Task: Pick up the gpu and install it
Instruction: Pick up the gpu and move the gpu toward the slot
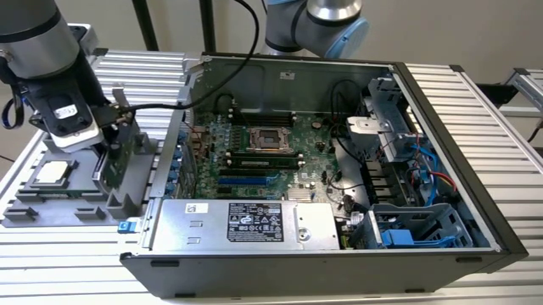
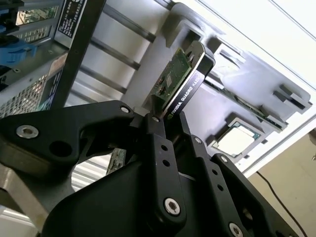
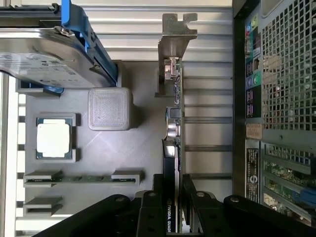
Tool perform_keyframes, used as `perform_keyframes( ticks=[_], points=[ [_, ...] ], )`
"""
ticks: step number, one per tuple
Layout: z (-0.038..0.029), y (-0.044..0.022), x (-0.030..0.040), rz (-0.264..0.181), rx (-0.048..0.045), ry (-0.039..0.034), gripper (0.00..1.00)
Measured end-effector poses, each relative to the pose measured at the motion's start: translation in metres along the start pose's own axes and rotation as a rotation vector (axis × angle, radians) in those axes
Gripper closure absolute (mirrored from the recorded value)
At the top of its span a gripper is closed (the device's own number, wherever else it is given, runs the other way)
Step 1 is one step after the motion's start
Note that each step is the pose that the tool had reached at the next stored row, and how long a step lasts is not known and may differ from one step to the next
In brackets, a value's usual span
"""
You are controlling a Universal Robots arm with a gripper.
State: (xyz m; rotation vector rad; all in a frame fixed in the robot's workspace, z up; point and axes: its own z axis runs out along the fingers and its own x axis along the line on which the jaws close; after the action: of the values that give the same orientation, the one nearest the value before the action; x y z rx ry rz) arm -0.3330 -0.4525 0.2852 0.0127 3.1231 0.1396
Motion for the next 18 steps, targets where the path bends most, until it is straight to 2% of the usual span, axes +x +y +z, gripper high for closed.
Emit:
perform_keyframes(
  ticks=[12, 18],
  points=[
    [-0.0150, 0.0013, -0.0002, 0.000, 0.0000, 0.0000, 1.00],
    [-0.0190, 0.0017, -0.0003, 0.000, -0.0002, -0.0002, 1.00]
  ],
)
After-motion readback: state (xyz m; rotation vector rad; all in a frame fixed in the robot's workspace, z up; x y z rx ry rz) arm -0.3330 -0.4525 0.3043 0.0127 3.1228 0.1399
